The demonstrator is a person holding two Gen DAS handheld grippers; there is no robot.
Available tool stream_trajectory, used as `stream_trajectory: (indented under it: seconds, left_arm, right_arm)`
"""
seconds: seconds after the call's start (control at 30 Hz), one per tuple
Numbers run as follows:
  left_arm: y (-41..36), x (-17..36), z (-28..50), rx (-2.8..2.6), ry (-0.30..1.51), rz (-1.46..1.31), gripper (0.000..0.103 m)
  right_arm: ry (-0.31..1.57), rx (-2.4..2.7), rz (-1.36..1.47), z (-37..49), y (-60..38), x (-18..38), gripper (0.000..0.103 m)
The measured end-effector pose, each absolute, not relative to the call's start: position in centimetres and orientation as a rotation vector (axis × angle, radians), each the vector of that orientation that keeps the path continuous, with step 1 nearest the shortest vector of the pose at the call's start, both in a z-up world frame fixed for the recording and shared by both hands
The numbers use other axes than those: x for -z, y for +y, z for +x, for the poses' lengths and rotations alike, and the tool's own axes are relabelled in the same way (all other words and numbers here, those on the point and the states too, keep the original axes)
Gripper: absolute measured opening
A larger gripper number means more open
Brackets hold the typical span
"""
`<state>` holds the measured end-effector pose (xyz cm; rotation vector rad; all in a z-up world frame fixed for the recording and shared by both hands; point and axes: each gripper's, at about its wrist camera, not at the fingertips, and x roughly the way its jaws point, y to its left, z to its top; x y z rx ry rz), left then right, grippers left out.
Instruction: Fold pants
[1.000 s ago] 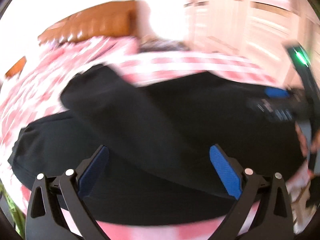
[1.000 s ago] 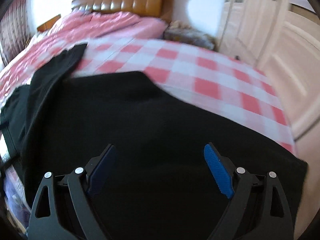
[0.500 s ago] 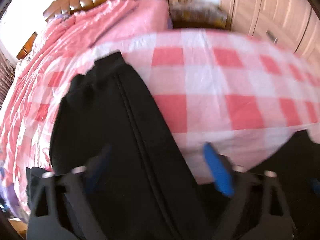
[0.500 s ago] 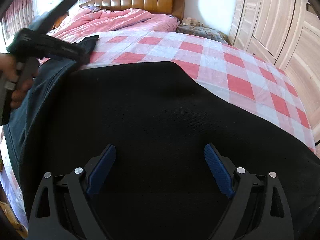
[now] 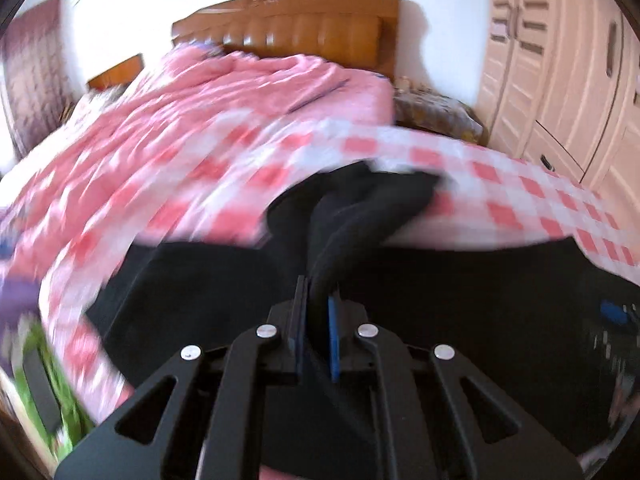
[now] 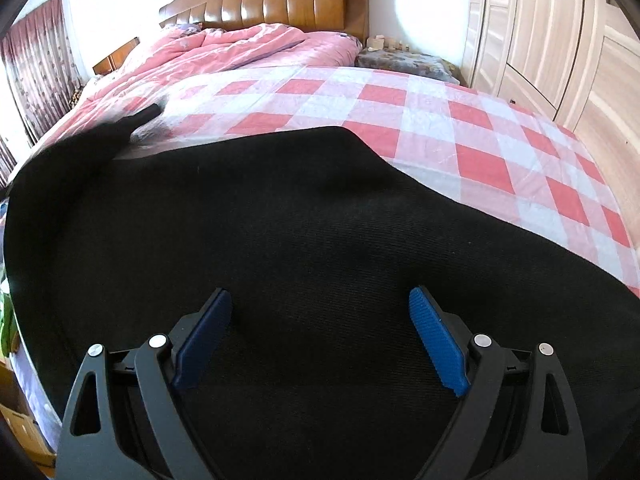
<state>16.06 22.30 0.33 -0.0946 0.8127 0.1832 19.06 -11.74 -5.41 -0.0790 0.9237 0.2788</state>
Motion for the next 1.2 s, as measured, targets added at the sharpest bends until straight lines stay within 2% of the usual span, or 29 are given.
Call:
stream_trajectory:
  seconds: [0.07, 0.1, 0.13, 0.2, 0.33, 0.37, 0.43, 0.5, 0.6, 0.7, 0.8, 0.83, 0.87, 0.9, 0.93, 1.03, 1.2]
  left_arm:
    - [25.0, 2.0, 13.1, -0.201, 0.853, -0.152, 0.012]
    - [25.8, 3.0, 12.4, -0.193, 0.871, -0.169, 0.02]
    - [26.8, 4.5, 11.6, -0.219, 0.891, -0.18, 0.036]
    - [28.0, 5.6, 10.5, -0.262, 0.885, -0.196, 0.059]
    - [26.5, 2.9, 9.4, -0.285, 0.779, -0.124, 0.068]
    - [25.5, 2.1, 9.4, -0.273, 0.751, -0.086, 0.073]
    - [22.0, -0.5, 10.1, -0.209, 0.68, 0.032, 0.093]
    - [19.1, -1.3, 11.9, -0.159, 0.674, 0.133, 0.095]
    - [15.2, 0.3, 16.8, -0.133, 0.745, 0.3, 0.093]
    - [13.2, 3.6, 21.3, -0.085, 0.905, 0.409, 0.073]
    - [13.0, 4.9, 22.7, -0.025, 0.954, 0.42, 0.074]
    - [13.4, 5.0, 22.6, -0.016, 0.957, 0.412, 0.069]
    - [13.9, 4.9, 22.5, 0.001, 0.963, 0.382, 0.057]
    - [14.4, 4.7, 22.6, -0.008, 0.961, 0.361, 0.026]
    - [15.0, 4.5, 22.3, -0.004, 0.952, 0.326, 0.022]
    - [17.3, 2.6, 20.6, 0.006, 0.85, 0.175, 0.018]
    - [26.9, -0.9, 13.8, -0.024, 0.641, -0.327, 0.018]
  right_arm:
    - [0.925, -0.274, -0.09, 19.0, -11.5, 5.4, 0.087]
    - [0.925, -0.272, -0.094, 19.0, -11.5, 5.5, 0.087]
    - [0.926, -0.27, -0.097, 19.0, -11.5, 5.5, 0.087]
    - [0.926, -0.267, -0.103, 19.0, -11.4, 5.5, 0.087]
    - [0.928, -0.262, -0.111, 18.9, -11.2, 5.5, 0.087]
    - [0.927, -0.258, -0.118, 18.9, -11.1, 5.5, 0.087]
    - [0.925, -0.251, -0.127, 18.8, -11.0, 5.6, 0.087]
    - [0.925, -0.251, -0.126, 18.8, -11.1, 5.6, 0.087]
    - [0.924, -0.251, -0.125, 18.8, -11.1, 5.6, 0.087]
    - [0.924, -0.255, -0.119, 18.8, -11.2, 5.6, 0.087]
    - [0.924, -0.257, -0.115, 18.8, -11.3, 5.6, 0.087]
    - [0.924, -0.257, -0.117, 18.8, -11.3, 5.6, 0.087]
    - [0.924, -0.257, -0.116, 18.8, -11.3, 5.6, 0.087]
    - [0.923, -0.257, -0.116, 18.8, -11.3, 5.6, 0.087]
    - [0.924, -0.257, -0.115, 18.8, -11.3, 5.6, 0.087]
    - [0.922, -0.258, -0.113, 18.8, -11.3, 5.5, 0.087]
    - [0.922, -0.254, -0.12, 18.8, -11.1, 5.6, 0.087]
